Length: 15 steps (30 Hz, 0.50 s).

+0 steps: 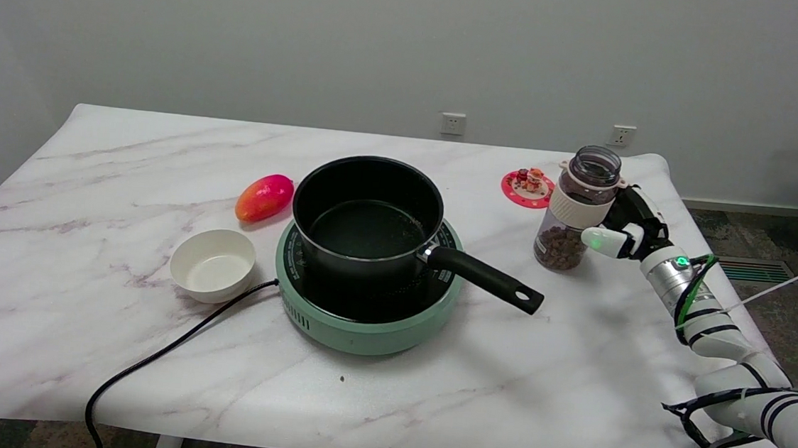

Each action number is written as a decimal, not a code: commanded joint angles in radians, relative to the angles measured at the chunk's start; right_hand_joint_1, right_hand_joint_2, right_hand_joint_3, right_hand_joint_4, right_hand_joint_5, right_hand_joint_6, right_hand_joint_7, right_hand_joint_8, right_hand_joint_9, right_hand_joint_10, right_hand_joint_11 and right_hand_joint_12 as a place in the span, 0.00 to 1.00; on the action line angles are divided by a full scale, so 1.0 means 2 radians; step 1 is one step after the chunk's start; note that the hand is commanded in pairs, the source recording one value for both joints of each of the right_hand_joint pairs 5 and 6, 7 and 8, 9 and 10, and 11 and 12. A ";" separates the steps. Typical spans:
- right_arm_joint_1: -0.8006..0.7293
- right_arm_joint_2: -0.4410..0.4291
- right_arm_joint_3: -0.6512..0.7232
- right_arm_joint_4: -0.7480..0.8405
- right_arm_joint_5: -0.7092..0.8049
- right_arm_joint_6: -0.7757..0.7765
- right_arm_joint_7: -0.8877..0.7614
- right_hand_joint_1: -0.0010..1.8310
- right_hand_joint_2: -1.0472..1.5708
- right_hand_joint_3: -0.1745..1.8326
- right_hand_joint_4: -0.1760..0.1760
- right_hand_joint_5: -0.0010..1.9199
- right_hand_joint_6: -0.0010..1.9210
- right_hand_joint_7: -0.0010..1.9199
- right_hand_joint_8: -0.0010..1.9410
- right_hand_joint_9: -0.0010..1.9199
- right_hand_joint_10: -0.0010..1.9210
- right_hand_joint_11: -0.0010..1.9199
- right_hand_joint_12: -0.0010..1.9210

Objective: Pick up the bottle.

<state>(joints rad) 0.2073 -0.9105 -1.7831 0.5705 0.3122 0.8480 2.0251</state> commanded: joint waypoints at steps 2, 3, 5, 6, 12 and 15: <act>0.003 -0.001 0.022 -0.026 0.000 0.011 0.000 0.71 0.12 0.73 0.50 0.10 0.10 0.32 0.32 0.29 0.29 0.30 0.30; 0.003 -0.001 0.022 -0.028 0.000 0.011 0.000 0.71 0.09 0.73 0.50 0.09 0.09 0.29 0.29 0.29 0.29 0.30 0.30; 0.003 -0.001 0.025 -0.030 0.000 0.012 0.000 0.70 0.07 0.72 0.50 0.08 0.08 0.27 0.26 0.28 0.28 0.30 0.30; 0.003 -0.001 0.026 -0.030 0.000 0.012 0.000 0.70 0.05 0.71 0.50 0.06 0.06 0.26 0.26 0.28 0.28 0.30 0.30; 0.002 -0.001 0.026 -0.030 -0.001 0.012 0.000 0.70 0.03 0.69 0.50 0.04 0.04 0.25 0.25 0.27 0.27 0.30 0.30; 0.003 -0.001 0.021 -0.030 -0.001 0.010 0.000 0.69 0.04 0.69 0.50 0.04 0.04 0.24 0.24 0.26 0.26 0.29 0.29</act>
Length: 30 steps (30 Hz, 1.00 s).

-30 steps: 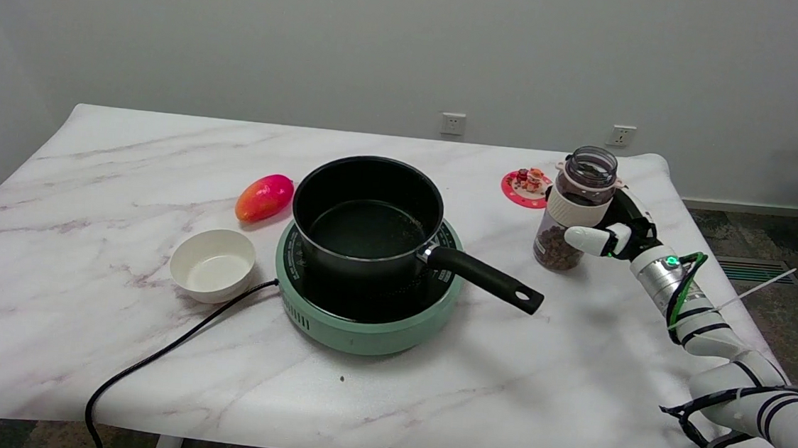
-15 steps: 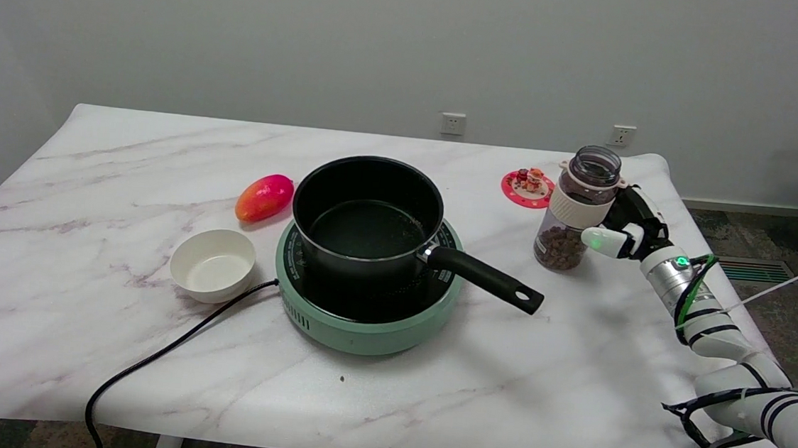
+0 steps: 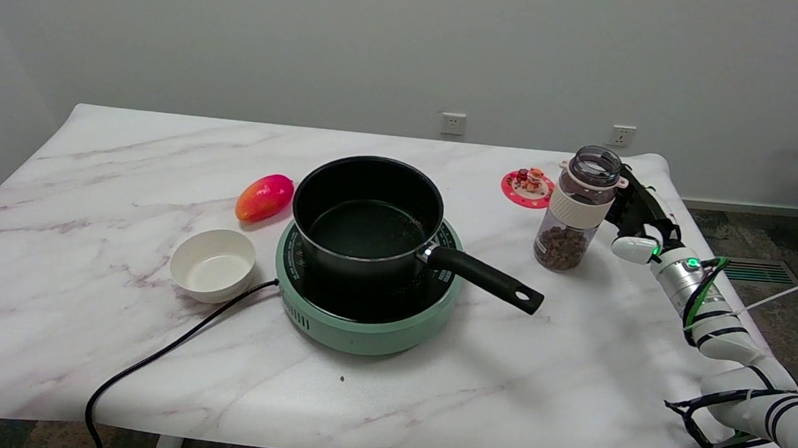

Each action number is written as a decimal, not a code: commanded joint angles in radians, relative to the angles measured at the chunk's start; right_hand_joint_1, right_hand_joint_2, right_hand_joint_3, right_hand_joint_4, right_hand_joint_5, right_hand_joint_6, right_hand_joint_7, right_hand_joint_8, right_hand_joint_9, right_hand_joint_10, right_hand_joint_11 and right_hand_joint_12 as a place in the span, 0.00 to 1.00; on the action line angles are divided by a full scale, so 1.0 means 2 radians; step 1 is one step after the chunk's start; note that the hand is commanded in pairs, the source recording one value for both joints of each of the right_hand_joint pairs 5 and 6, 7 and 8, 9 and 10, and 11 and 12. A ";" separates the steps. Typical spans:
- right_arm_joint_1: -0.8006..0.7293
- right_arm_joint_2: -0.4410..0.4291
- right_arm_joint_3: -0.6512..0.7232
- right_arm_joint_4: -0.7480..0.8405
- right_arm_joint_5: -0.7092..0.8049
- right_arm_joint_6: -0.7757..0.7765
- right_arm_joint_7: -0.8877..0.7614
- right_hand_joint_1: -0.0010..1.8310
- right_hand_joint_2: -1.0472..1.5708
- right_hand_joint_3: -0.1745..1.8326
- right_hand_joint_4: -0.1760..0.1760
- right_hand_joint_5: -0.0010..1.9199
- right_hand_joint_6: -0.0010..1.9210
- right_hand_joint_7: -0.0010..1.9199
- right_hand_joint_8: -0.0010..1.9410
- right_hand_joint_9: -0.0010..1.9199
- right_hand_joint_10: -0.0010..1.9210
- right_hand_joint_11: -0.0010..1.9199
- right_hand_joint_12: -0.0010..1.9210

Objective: Pick up the bottle.

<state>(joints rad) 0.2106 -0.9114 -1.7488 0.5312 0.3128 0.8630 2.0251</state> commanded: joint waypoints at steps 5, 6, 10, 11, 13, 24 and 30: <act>0.006 0.000 -0.008 -0.010 -0.001 -0.001 0.000 0.70 0.05 0.68 0.50 0.08 0.08 0.24 0.24 0.25 0.25 0.28 0.28; 0.007 0.000 -0.010 -0.011 -0.001 -0.001 0.000 0.70 0.05 0.67 0.50 0.08 0.08 0.24 0.23 0.25 0.25 0.28 0.28; 0.009 0.000 -0.014 -0.011 -0.001 -0.002 0.000 0.70 0.05 0.67 0.50 0.10 0.10 0.23 0.23 0.24 0.24 0.26 0.26; 0.010 0.000 -0.015 -0.011 -0.001 -0.002 0.000 0.70 0.05 0.67 0.50 0.10 0.10 0.23 0.23 0.24 0.24 0.26 0.26; 0.010 0.000 -0.015 -0.011 -0.001 -0.002 0.000 0.70 0.05 0.67 0.50 0.10 0.10 0.23 0.23 0.23 0.23 0.25 0.25; 0.012 -0.001 -0.022 -0.008 -0.001 -0.002 0.000 0.70 0.05 0.66 0.50 0.11 0.11 0.23 0.23 0.22 0.22 0.23 0.23; 0.014 -0.004 -0.024 -0.008 -0.001 -0.002 0.000 0.70 0.06 0.66 0.50 0.11 0.11 0.23 0.23 0.22 0.22 0.21 0.21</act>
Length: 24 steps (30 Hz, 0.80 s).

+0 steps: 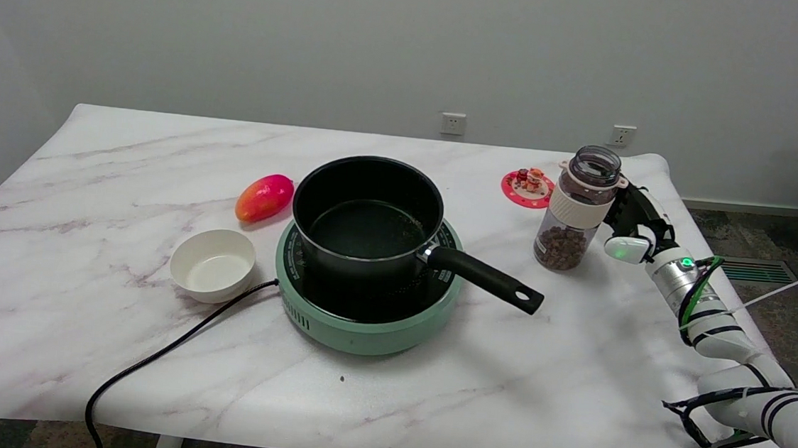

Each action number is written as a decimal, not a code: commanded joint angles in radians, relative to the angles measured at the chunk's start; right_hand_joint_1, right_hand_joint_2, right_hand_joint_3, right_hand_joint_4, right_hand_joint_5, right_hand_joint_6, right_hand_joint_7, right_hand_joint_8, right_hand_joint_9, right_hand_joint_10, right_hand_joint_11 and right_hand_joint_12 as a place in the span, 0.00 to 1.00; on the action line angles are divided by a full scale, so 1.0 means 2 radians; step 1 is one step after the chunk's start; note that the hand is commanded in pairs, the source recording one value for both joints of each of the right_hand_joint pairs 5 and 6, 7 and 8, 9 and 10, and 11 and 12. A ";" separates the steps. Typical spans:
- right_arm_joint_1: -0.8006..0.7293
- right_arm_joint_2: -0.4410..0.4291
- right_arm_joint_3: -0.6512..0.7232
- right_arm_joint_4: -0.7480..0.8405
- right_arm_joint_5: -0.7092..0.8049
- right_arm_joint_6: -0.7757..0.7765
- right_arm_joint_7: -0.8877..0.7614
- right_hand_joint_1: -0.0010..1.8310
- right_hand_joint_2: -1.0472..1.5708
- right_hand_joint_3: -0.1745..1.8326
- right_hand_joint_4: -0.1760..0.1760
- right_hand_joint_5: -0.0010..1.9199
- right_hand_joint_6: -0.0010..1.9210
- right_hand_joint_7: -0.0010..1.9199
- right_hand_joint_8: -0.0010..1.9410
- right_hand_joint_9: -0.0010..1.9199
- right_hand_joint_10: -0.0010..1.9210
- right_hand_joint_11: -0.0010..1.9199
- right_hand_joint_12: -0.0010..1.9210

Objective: Pick up the bottle.

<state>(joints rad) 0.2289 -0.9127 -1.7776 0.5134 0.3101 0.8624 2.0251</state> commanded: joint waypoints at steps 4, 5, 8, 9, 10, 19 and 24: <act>0.006 -0.003 -0.011 0.002 0.000 -0.001 0.000 0.70 0.06 0.66 0.50 0.11 0.11 0.23 0.23 0.22 0.22 0.21 0.21; 0.007 -0.003 -0.011 0.002 0.000 -0.001 0.000 0.70 0.06 0.66 0.50 0.11 0.11 0.23 0.23 0.22 0.22 0.21 0.21; 0.007 -0.004 -0.011 0.003 0.000 -0.001 0.000 0.70 0.06 0.67 0.50 0.11 0.11 0.24 0.23 0.22 0.22 0.20 0.20; 0.008 -0.004 -0.011 0.003 0.000 -0.001 0.000 0.70 0.06 0.67 0.50 0.11 0.11 0.24 0.23 0.22 0.22 0.20 0.20; 0.009 -0.004 -0.012 0.003 0.000 -0.001 0.000 0.70 0.06 0.67 0.50 0.11 0.11 0.24 0.23 0.22 0.22 0.20 0.20; 0.010 -0.004 -0.017 0.004 0.000 -0.001 0.000 0.72 0.08 0.65 0.50 0.11 0.11 0.25 0.25 0.22 0.22 0.19 0.19; 0.010 -0.004 -0.017 0.004 0.000 -0.001 0.000 0.74 0.14 0.59 0.50 0.10 0.10 0.28 0.28 0.23 0.23 0.18 0.18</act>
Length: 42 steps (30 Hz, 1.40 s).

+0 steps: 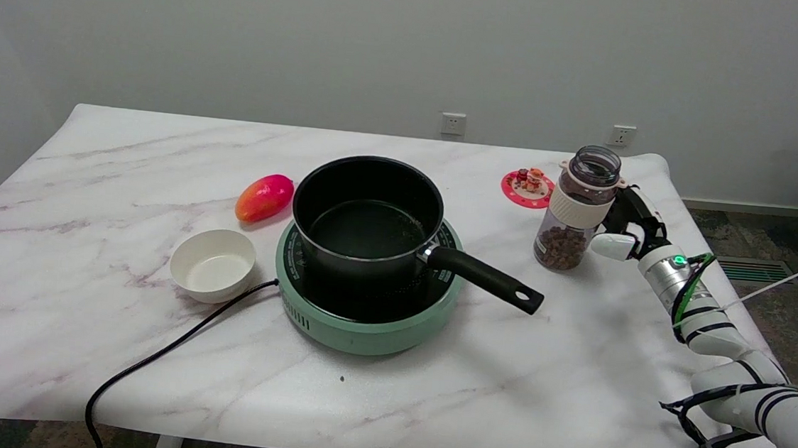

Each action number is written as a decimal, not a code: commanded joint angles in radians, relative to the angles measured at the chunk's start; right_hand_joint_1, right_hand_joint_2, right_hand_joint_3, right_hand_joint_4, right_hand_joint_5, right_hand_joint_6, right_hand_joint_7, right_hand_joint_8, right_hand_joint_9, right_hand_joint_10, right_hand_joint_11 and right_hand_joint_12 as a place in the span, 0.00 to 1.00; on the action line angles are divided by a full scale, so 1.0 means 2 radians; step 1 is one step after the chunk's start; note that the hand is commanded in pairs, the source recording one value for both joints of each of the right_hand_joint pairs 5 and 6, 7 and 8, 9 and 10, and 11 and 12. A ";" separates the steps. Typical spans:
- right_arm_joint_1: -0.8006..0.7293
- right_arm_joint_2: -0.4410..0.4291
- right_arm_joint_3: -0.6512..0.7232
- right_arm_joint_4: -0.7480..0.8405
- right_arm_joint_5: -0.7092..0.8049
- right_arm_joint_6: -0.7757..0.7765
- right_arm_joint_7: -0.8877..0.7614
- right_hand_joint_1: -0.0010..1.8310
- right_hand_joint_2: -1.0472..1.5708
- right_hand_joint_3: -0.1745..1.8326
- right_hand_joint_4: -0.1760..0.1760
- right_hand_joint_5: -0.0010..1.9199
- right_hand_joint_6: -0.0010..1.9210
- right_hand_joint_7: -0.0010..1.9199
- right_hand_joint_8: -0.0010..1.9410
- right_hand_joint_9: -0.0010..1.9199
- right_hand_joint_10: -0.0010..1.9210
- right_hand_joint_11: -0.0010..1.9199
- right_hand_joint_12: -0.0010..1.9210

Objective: Pick up the bottle.

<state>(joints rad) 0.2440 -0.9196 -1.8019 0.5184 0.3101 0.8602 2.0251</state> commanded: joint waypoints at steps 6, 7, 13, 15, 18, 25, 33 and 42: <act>0.003 -0.001 -0.004 0.001 0.000 0.000 0.000 0.78 0.25 0.55 0.50 0.11 0.11 0.32 0.32 0.32 0.32 0.15 0.15; 0.003 -0.001 -0.004 0.001 0.000 0.000 0.000 0.78 0.26 0.54 0.50 0.12 0.12 0.33 0.33 0.33 0.33 0.15 0.15; 0.003 -0.001 -0.003 0.001 0.000 0.000 0.000 0.80 0.33 0.52 0.50 0.15 0.15 0.37 0.36 0.37 0.37 0.16 0.16; 0.003 -0.001 -0.002 0.001 0.000 -0.001 0.000 0.80 0.34 0.52 0.50 0.16 0.16 0.37 0.37 0.38 0.38 0.16 0.16; 0.003 -0.001 -0.002 0.001 0.000 -0.001 0.000 0.80 0.35 0.52 0.50 0.17 0.17 0.38 0.37 0.38 0.38 0.16 0.16; 0.003 -0.001 -0.001 -0.001 0.000 -0.001 0.000 0.81 0.38 0.51 0.50 0.18 0.18 0.39 0.39 0.39 0.39 0.16 0.16; 0.003 -0.001 0.000 -0.002 0.000 -0.001 0.000 0.83 0.41 0.48 0.50 0.21 0.21 0.41 0.41 0.43 0.43 0.21 0.21; 0.003 -0.001 0.000 -0.003 0.000 -0.003 0.003 0.83 0.41 0.48 0.50 0.24 0.24 0.47 0.47 0.46 0.46 0.26 0.26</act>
<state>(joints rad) 0.2491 -0.9214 -1.8039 0.5160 0.3102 0.8592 2.0255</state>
